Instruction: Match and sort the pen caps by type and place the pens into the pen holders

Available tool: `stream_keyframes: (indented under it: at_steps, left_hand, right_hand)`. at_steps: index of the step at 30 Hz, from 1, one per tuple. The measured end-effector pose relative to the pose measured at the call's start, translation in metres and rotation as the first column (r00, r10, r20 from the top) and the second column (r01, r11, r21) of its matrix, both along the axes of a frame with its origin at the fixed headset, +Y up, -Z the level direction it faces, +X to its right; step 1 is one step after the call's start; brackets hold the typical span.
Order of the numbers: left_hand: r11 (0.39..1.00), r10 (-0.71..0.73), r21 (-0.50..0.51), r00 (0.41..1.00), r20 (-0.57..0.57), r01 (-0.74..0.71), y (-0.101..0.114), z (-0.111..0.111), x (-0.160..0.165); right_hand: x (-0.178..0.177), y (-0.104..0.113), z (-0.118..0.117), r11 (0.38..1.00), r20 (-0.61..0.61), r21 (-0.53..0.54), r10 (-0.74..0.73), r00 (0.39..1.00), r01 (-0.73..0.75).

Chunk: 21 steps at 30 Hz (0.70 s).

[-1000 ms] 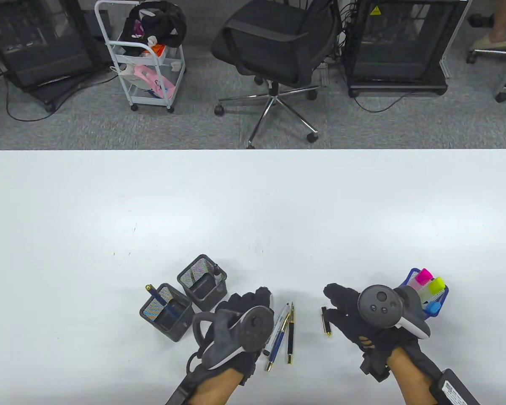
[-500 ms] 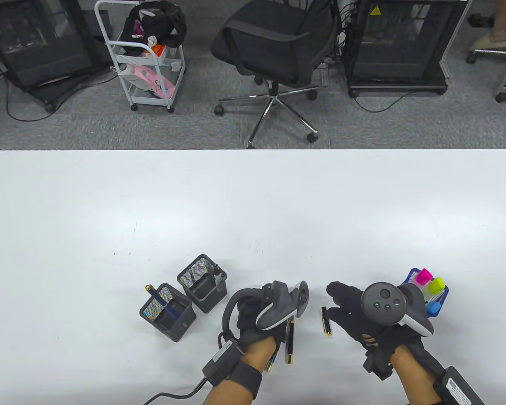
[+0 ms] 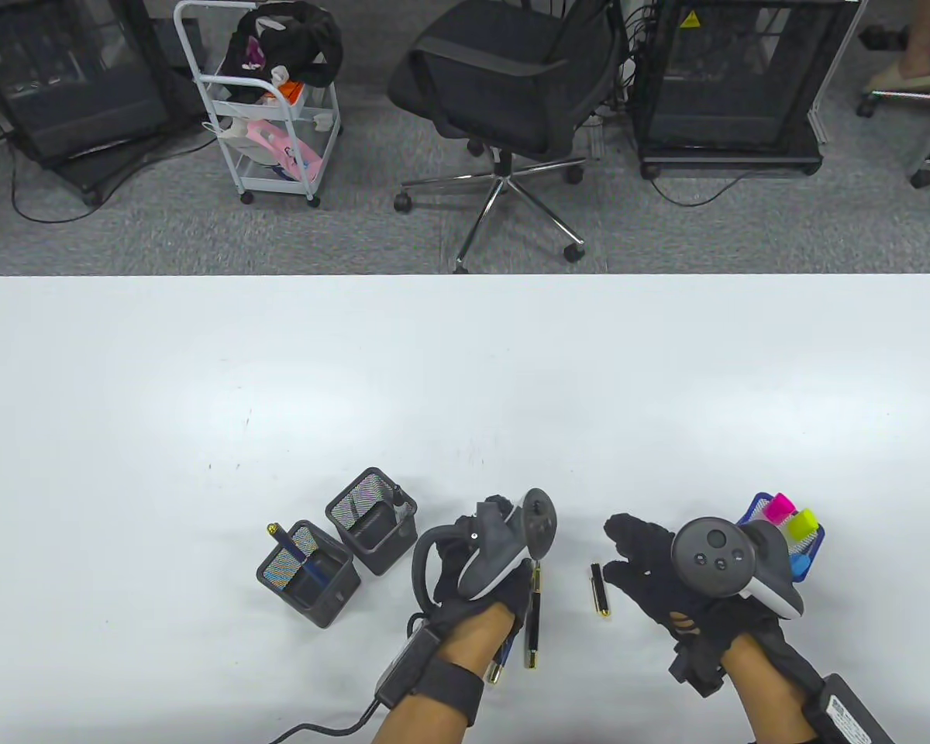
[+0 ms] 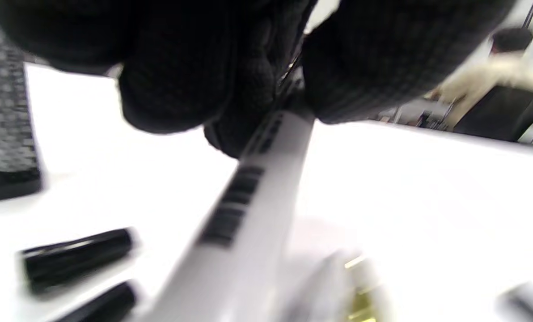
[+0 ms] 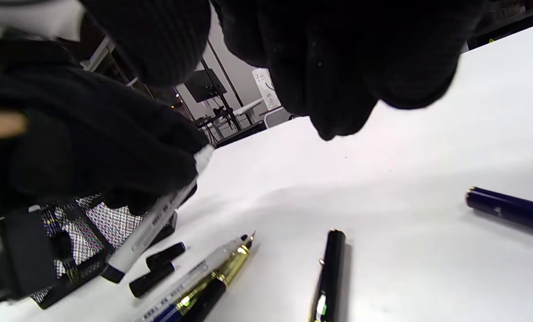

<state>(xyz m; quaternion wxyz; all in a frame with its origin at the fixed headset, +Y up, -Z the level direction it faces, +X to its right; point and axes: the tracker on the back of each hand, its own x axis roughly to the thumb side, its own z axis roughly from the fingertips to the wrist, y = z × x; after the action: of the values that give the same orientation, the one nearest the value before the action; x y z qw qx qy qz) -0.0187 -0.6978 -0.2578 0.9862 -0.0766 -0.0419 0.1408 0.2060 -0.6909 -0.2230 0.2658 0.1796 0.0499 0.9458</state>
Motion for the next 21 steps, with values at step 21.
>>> stream_keyframes:
  at_steps: [21]
  left_hand:
    - [0.765,0.62,0.067,0.761,0.193,-0.64,0.032,0.032,-0.029]
  right_hand:
    - [-0.022,0.02,0.017,0.971,0.031,0.123,-0.208,0.978,0.203]
